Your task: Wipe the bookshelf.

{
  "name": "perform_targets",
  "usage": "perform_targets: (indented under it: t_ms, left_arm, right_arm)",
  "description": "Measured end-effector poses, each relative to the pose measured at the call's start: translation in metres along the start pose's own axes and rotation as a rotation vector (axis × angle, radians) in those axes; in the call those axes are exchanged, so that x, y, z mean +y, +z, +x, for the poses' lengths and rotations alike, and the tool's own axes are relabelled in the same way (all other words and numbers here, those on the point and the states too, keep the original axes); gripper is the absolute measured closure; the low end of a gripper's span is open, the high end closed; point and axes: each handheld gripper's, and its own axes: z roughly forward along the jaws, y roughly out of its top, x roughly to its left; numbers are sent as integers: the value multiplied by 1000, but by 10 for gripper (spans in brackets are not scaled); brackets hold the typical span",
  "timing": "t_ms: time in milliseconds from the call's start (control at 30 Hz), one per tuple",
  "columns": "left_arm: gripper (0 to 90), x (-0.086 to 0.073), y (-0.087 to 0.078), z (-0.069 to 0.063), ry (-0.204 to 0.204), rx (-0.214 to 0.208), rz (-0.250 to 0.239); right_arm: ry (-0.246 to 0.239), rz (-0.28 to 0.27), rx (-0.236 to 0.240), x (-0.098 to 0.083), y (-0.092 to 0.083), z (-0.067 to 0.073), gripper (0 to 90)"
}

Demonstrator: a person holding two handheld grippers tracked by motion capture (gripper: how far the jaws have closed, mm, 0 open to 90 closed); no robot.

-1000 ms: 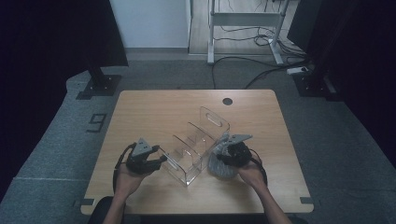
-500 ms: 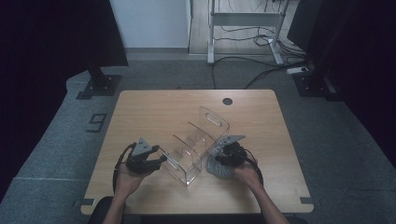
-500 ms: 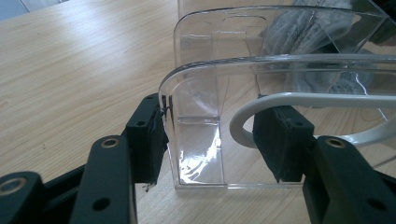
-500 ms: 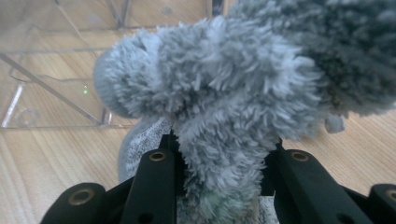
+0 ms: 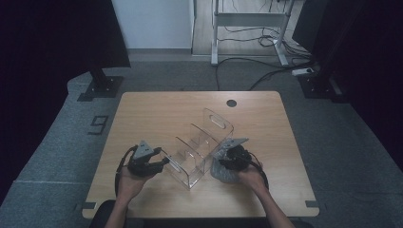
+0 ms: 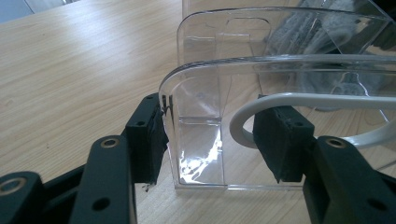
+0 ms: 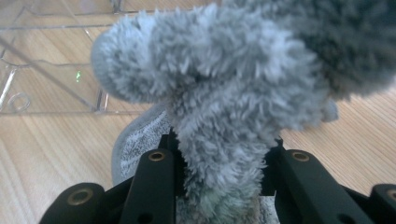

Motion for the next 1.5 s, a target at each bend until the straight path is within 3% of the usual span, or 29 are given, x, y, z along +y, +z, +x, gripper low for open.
perform_targets:
  t_ms: [433, 833, 1067, 1300, 1500]
  left_arm:
    - [448, 0, 0, 1, -6, 2, -3]
    - [447, -1, 0, 1, -6, 2, -5]
    - [447, -1, 0, 1, -6, 3, -6]
    - [447, 0, 0, -1, -2, 2, -2]
    - [448, 0, 1, -2, -2, 4, 1]
  right_arm:
    - [31, -38, -7, -19, -40, -7, 667]
    - [23, -90, 40, -27, -61, 7, 664]
    - [0, -113, 106, -21, -60, 22, 661]
    - [-56, -112, 160, -9, -44, 41, 650]
    - [-93, -101, 167, 1, -31, 52, 660]
